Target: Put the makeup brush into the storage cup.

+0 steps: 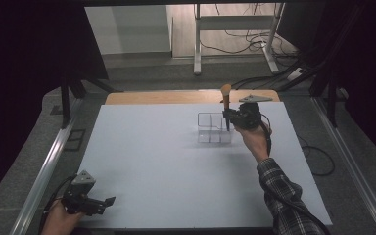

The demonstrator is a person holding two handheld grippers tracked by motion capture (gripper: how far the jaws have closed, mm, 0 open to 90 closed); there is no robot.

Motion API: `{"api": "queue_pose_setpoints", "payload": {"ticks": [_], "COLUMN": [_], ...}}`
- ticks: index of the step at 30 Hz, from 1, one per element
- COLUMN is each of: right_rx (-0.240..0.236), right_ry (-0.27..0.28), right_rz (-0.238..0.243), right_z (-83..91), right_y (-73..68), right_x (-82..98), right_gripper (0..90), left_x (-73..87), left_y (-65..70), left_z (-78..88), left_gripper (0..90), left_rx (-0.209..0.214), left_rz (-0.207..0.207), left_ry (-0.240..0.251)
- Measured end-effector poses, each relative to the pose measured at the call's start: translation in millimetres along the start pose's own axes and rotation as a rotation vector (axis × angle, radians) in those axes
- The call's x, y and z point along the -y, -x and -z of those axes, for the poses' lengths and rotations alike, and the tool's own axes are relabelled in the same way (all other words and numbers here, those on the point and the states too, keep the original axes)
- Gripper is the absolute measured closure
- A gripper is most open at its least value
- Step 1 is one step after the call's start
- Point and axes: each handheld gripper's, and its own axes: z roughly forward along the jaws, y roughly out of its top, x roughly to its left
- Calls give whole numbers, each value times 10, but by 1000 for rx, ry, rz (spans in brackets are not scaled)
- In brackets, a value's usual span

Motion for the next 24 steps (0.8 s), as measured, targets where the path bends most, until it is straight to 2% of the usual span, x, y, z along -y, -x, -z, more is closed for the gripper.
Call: {"api": "queue_pose_setpoints", "payload": {"ticks": [24], "right_rx": [-1], "right_ry": [-50], "right_rz": [-4], "right_z": [-97], "right_y": [-29], "right_x": [167], "right_gripper": [728], "left_x": [1], "left_y": [3], "left_z": [-13], "left_gripper": [0], "left_rx": [2], "left_rz": [-4], "left_ry": [-16]}}
